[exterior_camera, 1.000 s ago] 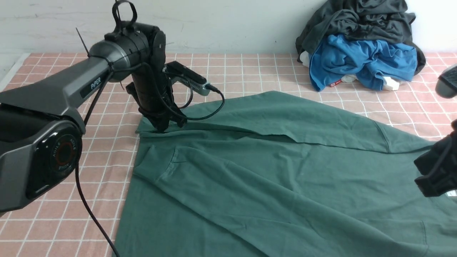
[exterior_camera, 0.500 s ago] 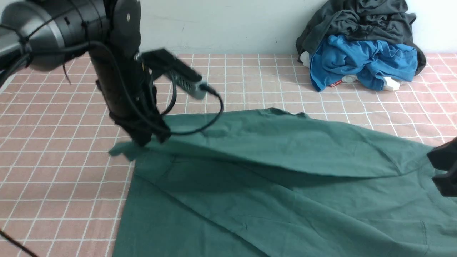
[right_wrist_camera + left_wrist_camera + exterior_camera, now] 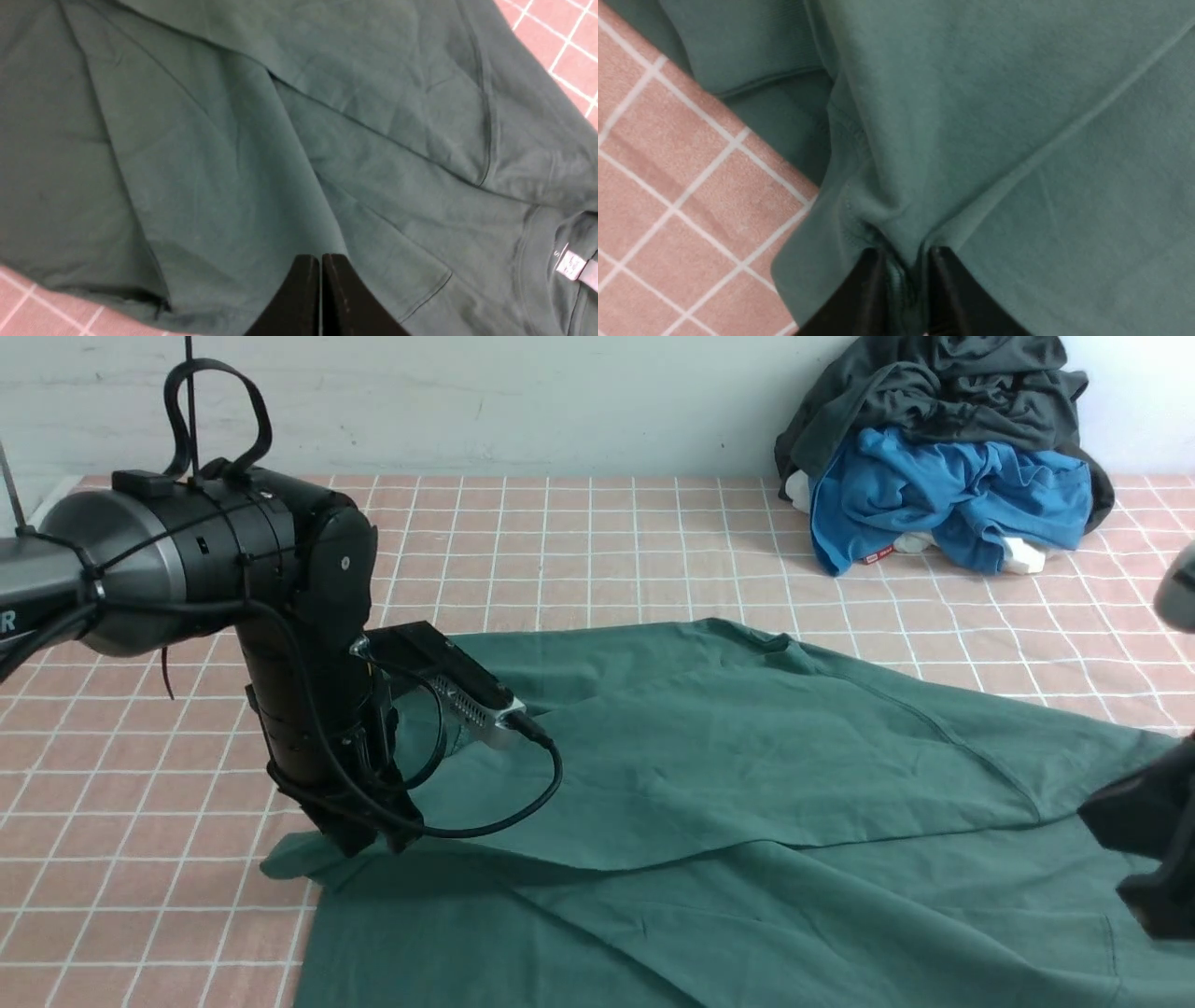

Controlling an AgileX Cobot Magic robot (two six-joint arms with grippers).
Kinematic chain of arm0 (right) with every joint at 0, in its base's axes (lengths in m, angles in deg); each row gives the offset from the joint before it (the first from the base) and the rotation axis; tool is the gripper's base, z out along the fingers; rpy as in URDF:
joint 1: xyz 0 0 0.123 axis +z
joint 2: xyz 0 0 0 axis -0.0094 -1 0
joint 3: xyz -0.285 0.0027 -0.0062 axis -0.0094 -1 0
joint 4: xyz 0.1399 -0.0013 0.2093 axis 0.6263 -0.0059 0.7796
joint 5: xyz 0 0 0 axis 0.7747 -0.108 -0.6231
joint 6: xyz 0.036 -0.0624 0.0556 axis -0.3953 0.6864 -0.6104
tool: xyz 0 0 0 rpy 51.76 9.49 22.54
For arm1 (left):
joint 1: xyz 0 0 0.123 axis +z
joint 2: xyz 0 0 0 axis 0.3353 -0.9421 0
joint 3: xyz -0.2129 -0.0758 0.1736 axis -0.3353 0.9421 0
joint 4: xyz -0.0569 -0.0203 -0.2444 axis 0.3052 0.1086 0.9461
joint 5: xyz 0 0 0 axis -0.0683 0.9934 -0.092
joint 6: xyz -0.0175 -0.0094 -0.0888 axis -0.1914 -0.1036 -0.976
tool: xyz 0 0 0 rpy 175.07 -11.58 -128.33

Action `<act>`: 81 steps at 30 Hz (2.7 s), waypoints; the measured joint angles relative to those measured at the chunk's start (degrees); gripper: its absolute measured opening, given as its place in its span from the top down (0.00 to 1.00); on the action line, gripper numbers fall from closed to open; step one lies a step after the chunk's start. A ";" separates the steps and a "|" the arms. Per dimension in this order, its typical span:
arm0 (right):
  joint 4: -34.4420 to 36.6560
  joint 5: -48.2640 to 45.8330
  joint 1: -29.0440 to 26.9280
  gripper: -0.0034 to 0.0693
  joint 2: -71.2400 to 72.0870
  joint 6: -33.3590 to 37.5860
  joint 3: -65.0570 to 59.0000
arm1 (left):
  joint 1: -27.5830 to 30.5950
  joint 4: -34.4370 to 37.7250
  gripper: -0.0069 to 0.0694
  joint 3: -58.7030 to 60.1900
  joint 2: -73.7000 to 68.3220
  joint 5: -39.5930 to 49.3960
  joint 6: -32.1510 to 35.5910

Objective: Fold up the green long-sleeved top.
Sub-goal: Use the left arm to drag and drop the cuff onto the cuff closest to the left arm, then use both arms simultaneously to clamp the lower edge of the clothing fabric

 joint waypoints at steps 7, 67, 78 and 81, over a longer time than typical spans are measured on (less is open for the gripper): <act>4.78 -5.92 0.42 0.66 5.98 -1.03 0.00 | -2.26 4.71 0.31 0.32 4.35 5.37 0.17; 2.34 -1.48 0.42 0.23 9.07 10.62 -16.61 | -26.56 -3.06 0.90 38.71 24.87 -5.51 -8.49; -7.22 13.31 0.42 0.22 -6.98 14.32 -25.32 | -26.09 -1.23 0.90 38.71 25.36 -6.14 -5.64; -7.73 16.38 0.42 0.22 -11.34 17.29 -26.28 | -26.09 -1.11 0.90 38.71 25.36 -6.14 -5.64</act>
